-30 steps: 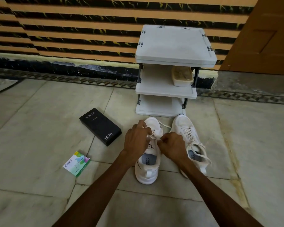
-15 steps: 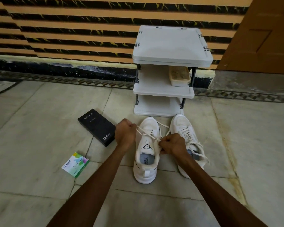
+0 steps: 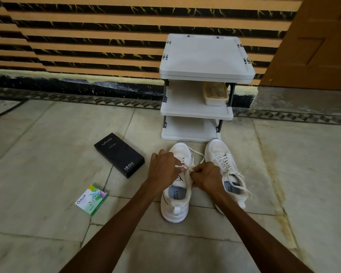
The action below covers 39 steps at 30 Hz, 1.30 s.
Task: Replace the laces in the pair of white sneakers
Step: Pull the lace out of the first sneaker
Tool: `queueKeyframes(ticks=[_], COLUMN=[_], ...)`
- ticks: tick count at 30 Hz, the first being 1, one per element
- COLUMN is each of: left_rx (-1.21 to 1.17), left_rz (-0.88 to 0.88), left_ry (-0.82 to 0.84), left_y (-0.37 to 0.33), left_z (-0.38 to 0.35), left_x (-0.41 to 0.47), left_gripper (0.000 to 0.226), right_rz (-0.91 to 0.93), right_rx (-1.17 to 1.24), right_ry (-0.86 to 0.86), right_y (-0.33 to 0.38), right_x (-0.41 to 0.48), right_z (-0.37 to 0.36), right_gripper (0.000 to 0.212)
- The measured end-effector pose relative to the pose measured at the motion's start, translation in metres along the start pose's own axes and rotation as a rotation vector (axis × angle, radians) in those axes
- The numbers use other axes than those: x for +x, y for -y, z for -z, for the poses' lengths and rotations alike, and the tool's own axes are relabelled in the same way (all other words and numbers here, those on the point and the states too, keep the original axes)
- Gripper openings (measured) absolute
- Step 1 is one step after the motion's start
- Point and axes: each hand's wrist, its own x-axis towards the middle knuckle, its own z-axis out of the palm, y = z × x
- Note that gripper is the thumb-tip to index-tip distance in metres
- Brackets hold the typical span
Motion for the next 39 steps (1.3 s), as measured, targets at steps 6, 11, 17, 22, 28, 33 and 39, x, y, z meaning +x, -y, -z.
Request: queueKeyframes(ticks=[6, 11, 17, 22, 28, 33, 39], left_rx=[-0.498, -1.747, -0.642, -0.272, -1.5, -1.466, -0.652], left_rz=[0.371, 0.719, 0.134, 0.032, 0.735, 0.756, 0.631], left_ry=[-0.609, -0.278, 0.009, -0.161, -0.624, -0.439, -0.187], left_y=[0.004, 0.007, 0.004, -0.01, 0.011, 0.033, 0.015], left_z=[0.028, 0.046, 0.015, 0.005, 0.051, 0.058, 0.035], left_x=[0.006, 0.013, 0.003, 0.004, 0.025, 0.023, -0.005], left_gripper=[0.009, 0.02, 0.012, 0.017, 0.027, 0.018, 0.053], right_rz=[0.041, 0.027, 0.022, 0.042, 0.026, 0.045, 0.198], right_rx=[-0.075, -0.066, -0.074, -0.074, -0.064, -0.089, -0.27], right_ry=[-0.017, -0.027, -0.044, -0.043, -0.039, -0.038, -0.06], right_y=[-0.002, -0.002, -0.002, -0.003, -0.005, -0.004, 0.007], right_x=[-0.002, -0.002, 0.001, 0.001, 0.002, 0.003, 0.005], right_z=[0.001, 0.0, -0.004, -0.004, -0.002, -0.002, -0.004], right_gripper=[0.013, 0.013, 0.012, 0.014, 0.013, 0.013, 0.022])
